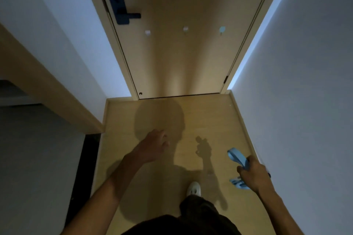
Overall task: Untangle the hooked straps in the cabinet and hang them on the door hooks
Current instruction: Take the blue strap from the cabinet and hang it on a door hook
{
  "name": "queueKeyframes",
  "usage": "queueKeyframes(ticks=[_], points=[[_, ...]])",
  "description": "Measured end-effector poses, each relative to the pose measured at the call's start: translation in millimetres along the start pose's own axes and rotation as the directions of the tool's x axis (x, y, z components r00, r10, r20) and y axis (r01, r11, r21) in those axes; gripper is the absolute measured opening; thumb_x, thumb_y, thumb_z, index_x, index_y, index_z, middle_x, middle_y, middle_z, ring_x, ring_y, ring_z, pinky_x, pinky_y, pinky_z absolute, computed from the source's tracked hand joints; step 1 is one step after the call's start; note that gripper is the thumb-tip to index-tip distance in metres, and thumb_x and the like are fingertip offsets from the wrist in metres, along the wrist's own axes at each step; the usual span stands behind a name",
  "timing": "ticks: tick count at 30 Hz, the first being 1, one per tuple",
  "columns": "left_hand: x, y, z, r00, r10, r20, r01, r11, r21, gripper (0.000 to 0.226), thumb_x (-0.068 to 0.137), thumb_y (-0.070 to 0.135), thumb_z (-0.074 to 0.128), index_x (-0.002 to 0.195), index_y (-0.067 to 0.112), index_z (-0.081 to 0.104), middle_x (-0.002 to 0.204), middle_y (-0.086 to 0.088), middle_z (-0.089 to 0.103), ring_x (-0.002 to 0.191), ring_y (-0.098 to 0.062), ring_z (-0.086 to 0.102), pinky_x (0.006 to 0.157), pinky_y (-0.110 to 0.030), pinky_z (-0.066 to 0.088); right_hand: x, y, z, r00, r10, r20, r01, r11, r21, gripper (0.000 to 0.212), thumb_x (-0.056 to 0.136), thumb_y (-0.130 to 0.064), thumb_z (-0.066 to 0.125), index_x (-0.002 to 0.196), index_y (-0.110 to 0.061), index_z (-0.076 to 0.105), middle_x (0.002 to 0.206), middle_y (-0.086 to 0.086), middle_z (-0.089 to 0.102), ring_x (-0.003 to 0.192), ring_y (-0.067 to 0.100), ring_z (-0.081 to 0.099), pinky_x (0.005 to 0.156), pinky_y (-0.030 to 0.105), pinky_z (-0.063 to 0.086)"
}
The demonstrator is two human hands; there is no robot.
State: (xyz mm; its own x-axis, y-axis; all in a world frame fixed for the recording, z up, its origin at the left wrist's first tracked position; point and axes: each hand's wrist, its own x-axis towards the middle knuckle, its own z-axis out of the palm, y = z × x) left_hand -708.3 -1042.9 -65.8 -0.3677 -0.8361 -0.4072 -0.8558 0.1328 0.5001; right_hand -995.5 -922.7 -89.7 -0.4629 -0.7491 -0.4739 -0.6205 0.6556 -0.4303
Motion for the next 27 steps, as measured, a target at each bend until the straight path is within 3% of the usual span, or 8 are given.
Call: queueKeyframes(ticks=[4,8,12,15,20,25,27], points=[[53.2,22.5,-25.0,1.0,-0.027,0.014,0.027,0.999,0.019,0.04,0.095,0.033,0.043,0.128,0.01,0.049,0.127,-0.012,0.051,0.121,-0.025,0.048,0.1,-0.029,0.036,70.5,-47.9,-41.0,0.998,-0.063,-0.001,0.063,0.997,0.037,0.013,0.086,-0.013,0.057,0.09,-0.007,0.046,0.077,0.01,0.059,0.07,0.028,0.064,0.058,0.031,0.045],[95.6,21.9,-55.0,0.995,-0.087,0.047,0.088,0.996,-0.023,0.07,0.078,0.054,0.03,0.128,0.009,0.049,0.126,-0.013,0.051,0.12,-0.025,0.05,0.1,-0.027,0.037,134.5,-106.6,-71.1,0.989,-0.145,0.015,0.144,0.988,0.056,0.015,0.087,-0.017,0.058,0.091,-0.009,0.046,0.074,0.006,0.057,0.067,0.025,0.062,0.057,0.03,0.046],[146.3,-2.8,-78.3,0.99,-0.137,0.025,0.139,0.983,-0.118,0.027,0.093,0.025,0.05,0.116,0.012,0.056,0.119,-0.008,0.053,0.113,-0.021,0.054,0.098,-0.034,0.044,200.1,-165.7,-85.8,0.97,-0.24,0.022,0.24,0.971,0.02,0.016,0.089,-0.02,0.057,0.092,-0.011,0.045,0.068,-0.005,0.049,0.058,0.008,0.049,0.047,0.021,0.033],[196.2,-22.3,-100.7,0.988,-0.154,0.005,0.153,0.978,-0.139,0.022,0.093,0.021,0.049,0.11,0.01,0.056,0.113,-0.007,0.053,0.107,-0.02,0.055,0.095,-0.037,0.046,248.9,-205.6,-91.7,0.962,-0.272,0.026,0.272,0.962,0.012,0.016,0.091,-0.021,0.056,0.094,-0.012,0.044,0.069,-0.007,0.047,0.058,0.002,0.046,0.045,0.016,0.03],[283.5,-39.1,-157.9,0.991,-0.13,-0.045,0.126,0.989,-0.078,0.028,0.095,0.026,0.047,0.119,0.014,0.055,0.115,-0.005,0.053,0.107,-0.018,0.054,0.082,-0.02,0.037,314.8,-247.8,-105.6,0.974,-0.223,0.048,0.223,0.975,-0.003,0.015,0.091,-0.02,0.056,0.095,-0.013,0.043,0.08,0.002,0.056,0.058,0.001,0.051,0.039,0.01,0.033],[369.1,-17.9,-222.0,0.994,-0.067,-0.089,0.061,0.996,-0.065,0.064,0.076,0.056,0.032,0.115,0.012,0.057,0.113,-0.004,0.056,0.106,-0.019,0.055,0.083,-0.023,0.037,358.1,-268.1,-128.0,0.984,-0.165,-0.062,0.167,0.986,0.017,0.026,0.084,-0.006,0.064,0.077,-0.016,0.041,0.055,-0.009,0.048,0.037,0.001,0.049,0.038,0.011,0.038],[401.7,-5.4,-242.1,0.996,-0.053,-0.078,0.05,0.998,-0.043,0.046,0.088,0.047,0.042,0.12,0.015,0.054,0.118,-0.004,0.054,0.112,-0.017,0.052,0.089,-0.023,0.038,375.4,-275.5,-138.1,0.993,-0.093,-0.066,0.095,0.995,0.032,0.029,0.084,-0.006,0.063,0.072,-0.018,0.04,0.056,-0.005,0.05,0.045,0.001,0.05,0.045,0.019,0.041]])
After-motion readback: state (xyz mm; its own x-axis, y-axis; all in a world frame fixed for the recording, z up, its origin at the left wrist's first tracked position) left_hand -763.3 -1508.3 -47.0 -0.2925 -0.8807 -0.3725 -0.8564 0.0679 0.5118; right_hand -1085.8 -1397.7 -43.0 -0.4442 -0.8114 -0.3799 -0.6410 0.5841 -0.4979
